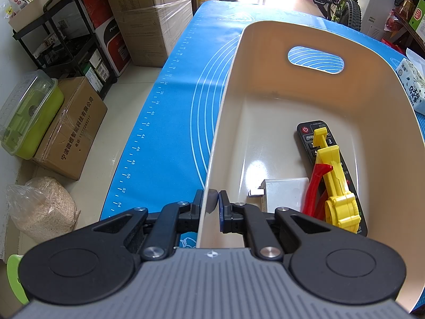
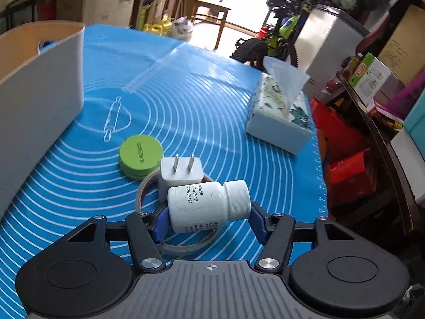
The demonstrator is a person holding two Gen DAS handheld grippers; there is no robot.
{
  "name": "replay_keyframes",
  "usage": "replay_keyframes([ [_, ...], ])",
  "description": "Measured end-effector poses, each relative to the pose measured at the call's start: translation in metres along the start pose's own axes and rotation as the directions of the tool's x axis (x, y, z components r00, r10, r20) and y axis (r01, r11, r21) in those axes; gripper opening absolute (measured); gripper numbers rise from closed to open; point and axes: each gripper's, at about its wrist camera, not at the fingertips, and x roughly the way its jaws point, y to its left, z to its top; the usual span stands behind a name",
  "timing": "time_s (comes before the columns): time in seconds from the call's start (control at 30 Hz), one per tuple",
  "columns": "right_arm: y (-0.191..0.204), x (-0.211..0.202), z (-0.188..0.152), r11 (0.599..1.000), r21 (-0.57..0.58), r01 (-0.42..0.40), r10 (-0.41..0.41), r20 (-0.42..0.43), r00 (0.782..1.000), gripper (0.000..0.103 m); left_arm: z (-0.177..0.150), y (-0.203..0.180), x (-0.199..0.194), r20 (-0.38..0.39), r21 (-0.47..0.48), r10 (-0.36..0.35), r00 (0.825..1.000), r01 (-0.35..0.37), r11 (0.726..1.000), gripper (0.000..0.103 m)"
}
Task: Organize rigid objects
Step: 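Move the right gripper to the white pill bottle and grasp it, then carry the pill bottle with the right gripper and release it into the bin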
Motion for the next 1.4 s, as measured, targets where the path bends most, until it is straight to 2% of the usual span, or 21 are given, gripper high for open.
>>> replay_keyframes([
  [0.23,0.0,-0.031,0.012,0.997,0.072,-0.024,0.018,0.079,0.997,0.064,0.0,-0.001,0.001,-0.003,0.002,0.003,1.0,-0.003,1.0,0.012],
  [0.4,0.013,-0.06,0.03,0.996,0.088,-0.034,0.019,0.167,0.986,0.064,-0.001,-0.002,0.001,-0.003,0.003,0.003,1.0,-0.003,1.0,0.012],
  [0.67,0.048,-0.096,0.072,0.983,0.08,-0.164,0.137,0.269,0.953,0.064,0.0,-0.003,0.001,-0.003,0.003,0.003,1.0,-0.003,1.0,0.012],
  [0.87,0.094,-0.097,0.09,0.964,0.001,-0.266,0.258,0.249,0.934,0.064,0.0,-0.003,0.001,-0.004,0.003,0.003,1.0,-0.003,1.0,0.012],
  [1.0,0.122,-0.089,0.096,0.949,-0.032,-0.314,0.314,0.206,0.927,0.064,0.0,-0.003,0.001,-0.003,0.004,0.004,1.0,-0.004,1.0,0.012],
  [1.13,0.149,-0.085,0.093,0.94,-0.064,-0.335,0.341,0.171,0.925,0.064,0.0,-0.003,0.001,-0.003,0.002,0.001,1.0,-0.001,1.0,0.012],
  [1.4,0.176,-0.064,0.084,0.932,-0.106,-0.347,0.352,0.027,0.936,0.064,0.001,-0.002,0.001,-0.003,-0.001,-0.003,1.0,0.003,1.0,0.012],
])
